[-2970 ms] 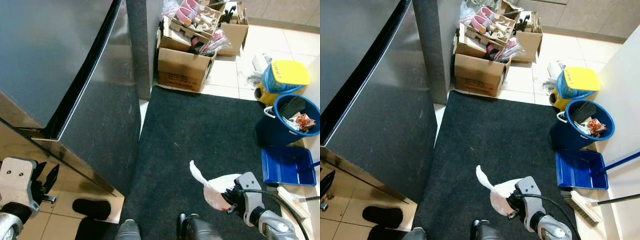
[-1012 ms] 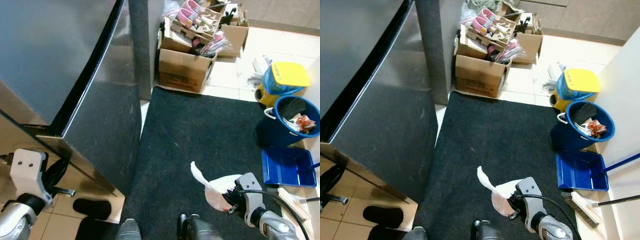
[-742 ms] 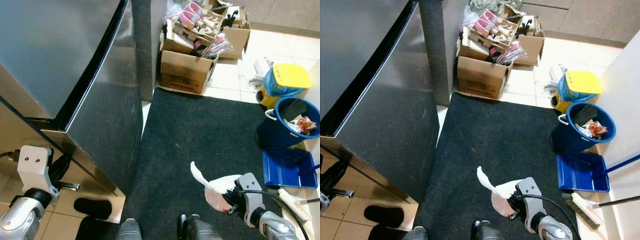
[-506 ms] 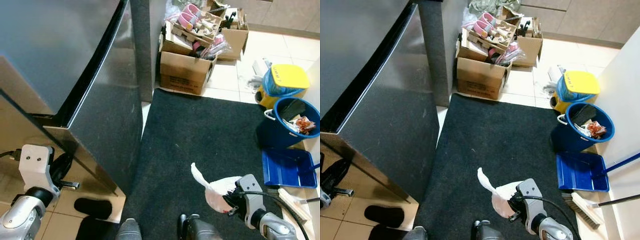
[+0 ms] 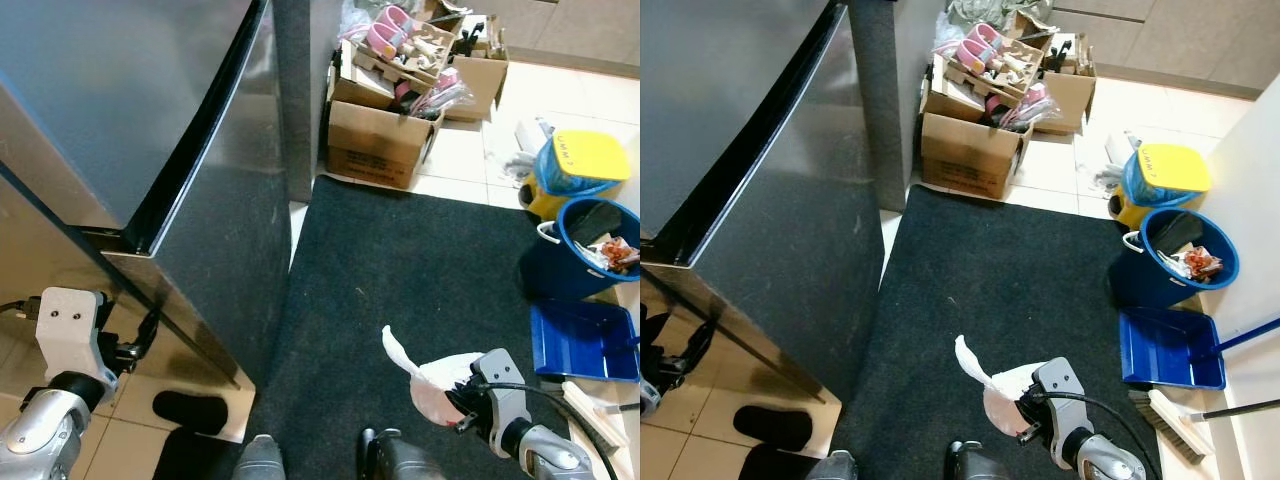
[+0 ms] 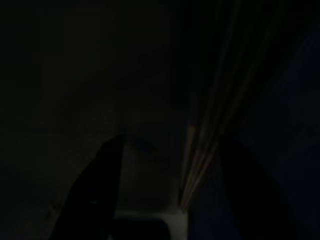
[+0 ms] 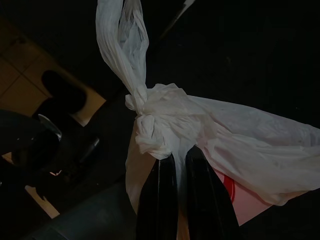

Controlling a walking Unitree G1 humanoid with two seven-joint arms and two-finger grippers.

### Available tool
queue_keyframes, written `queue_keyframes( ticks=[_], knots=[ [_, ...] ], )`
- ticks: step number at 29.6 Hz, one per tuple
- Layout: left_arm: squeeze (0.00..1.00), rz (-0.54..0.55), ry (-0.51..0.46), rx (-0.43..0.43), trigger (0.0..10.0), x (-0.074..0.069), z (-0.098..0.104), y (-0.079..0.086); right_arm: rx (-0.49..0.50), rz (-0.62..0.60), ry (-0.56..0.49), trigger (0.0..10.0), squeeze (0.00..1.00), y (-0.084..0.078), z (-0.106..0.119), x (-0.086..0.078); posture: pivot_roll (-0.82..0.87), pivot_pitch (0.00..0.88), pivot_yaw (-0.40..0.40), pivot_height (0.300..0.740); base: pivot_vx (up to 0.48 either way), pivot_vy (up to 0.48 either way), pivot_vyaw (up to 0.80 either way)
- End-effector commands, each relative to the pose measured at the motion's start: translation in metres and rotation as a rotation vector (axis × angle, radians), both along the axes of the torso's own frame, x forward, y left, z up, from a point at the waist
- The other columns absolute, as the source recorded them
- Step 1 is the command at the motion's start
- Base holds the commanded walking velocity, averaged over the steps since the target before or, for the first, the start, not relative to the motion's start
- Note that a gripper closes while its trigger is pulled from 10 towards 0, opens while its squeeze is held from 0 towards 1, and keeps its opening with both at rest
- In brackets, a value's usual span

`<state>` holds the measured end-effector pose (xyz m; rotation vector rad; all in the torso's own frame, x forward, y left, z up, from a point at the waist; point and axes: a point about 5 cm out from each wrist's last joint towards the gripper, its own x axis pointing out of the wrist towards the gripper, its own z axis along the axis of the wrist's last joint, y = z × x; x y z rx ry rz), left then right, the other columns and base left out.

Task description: Restocking fridge

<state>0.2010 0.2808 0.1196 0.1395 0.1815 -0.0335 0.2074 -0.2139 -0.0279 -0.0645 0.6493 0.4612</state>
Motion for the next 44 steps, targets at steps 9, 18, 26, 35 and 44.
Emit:
queue_keyframes(
  ticks=[9,18,26,35,44],
  knots=[
    [0.0,-0.33,0.123,-0.173,10.0,-0.008,-0.009,-0.043,-0.004,-0.019,0.005,10.0,0.0,-0.006,-0.003,-0.008,0.02,0.219,-0.05,0.74,0.0,0.0,0.0],
    [0.0,-0.453,0.073,-0.339,10.0,0.019,-0.008,-0.1,0.0,-0.01,0.004,10.0,0.0,-0.002,-0.002,-0.005,0.01,0.209,-0.058,0.74,0.0,0.0,0.0],
    [0.0,-0.647,0.035,-0.48,10.0,0.056,0.003,-0.164,0.002,-0.002,0.013,10.0,0.0,-0.003,-0.002,-0.008,-0.02,0.208,-0.063,0.74,0.0,0.0,0.0],
    [0.0,-1.105,0.163,-0.684,10.0,0.058,0.022,-0.241,0.017,0.028,0.041,10.0,0.0,0.002,-0.005,-0.016,-0.04,0.215,-0.056,0.74,0.0,0.0,0.0],
    [0.0,-0.976,0.166,-0.57,10.0,0.073,0.013,-0.197,0.015,0.003,0.042,10.0,0.0,0.001,-0.007,-0.022,-0.03,0.234,-0.046,0.74,0.0,0.0,0.0]
  ],
)
